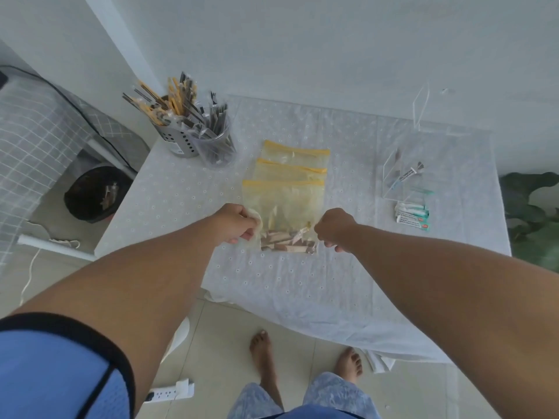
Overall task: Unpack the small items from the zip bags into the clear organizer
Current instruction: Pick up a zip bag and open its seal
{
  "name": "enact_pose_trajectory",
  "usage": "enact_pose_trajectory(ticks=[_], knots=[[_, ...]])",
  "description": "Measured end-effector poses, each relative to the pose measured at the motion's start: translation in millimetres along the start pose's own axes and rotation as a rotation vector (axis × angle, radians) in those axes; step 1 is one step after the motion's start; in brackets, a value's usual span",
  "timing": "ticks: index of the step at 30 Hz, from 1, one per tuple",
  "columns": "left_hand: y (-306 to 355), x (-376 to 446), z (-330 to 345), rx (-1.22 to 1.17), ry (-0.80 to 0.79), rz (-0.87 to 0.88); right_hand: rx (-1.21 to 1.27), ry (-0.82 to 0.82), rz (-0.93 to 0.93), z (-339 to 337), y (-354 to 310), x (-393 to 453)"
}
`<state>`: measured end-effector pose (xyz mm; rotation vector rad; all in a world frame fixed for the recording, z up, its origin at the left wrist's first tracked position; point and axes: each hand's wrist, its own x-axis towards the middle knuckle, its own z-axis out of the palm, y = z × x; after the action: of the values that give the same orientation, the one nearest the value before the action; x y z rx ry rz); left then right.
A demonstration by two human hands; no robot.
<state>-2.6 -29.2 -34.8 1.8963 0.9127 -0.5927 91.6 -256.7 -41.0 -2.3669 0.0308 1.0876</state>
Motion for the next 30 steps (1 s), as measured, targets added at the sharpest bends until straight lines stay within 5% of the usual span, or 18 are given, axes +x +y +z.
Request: enact_pose_trajectory(ticks=[14, 22, 30], knots=[[-11.1, -30.5, 27.3, -0.073, -0.097, 0.002, 0.01, 0.083, -0.074, -21.2, -2.0, -10.6], [-10.4, -52.2, 54.6, -0.118, 0.094, 0.223, 0.124, 0.104, -0.121, -28.3, -0.6, -14.6], [-10.4, -63.6, 99.1, 0.013, 0.085, 0.309, 0.329, 0.05, -0.181, -33.7, -0.6, -33.9]])
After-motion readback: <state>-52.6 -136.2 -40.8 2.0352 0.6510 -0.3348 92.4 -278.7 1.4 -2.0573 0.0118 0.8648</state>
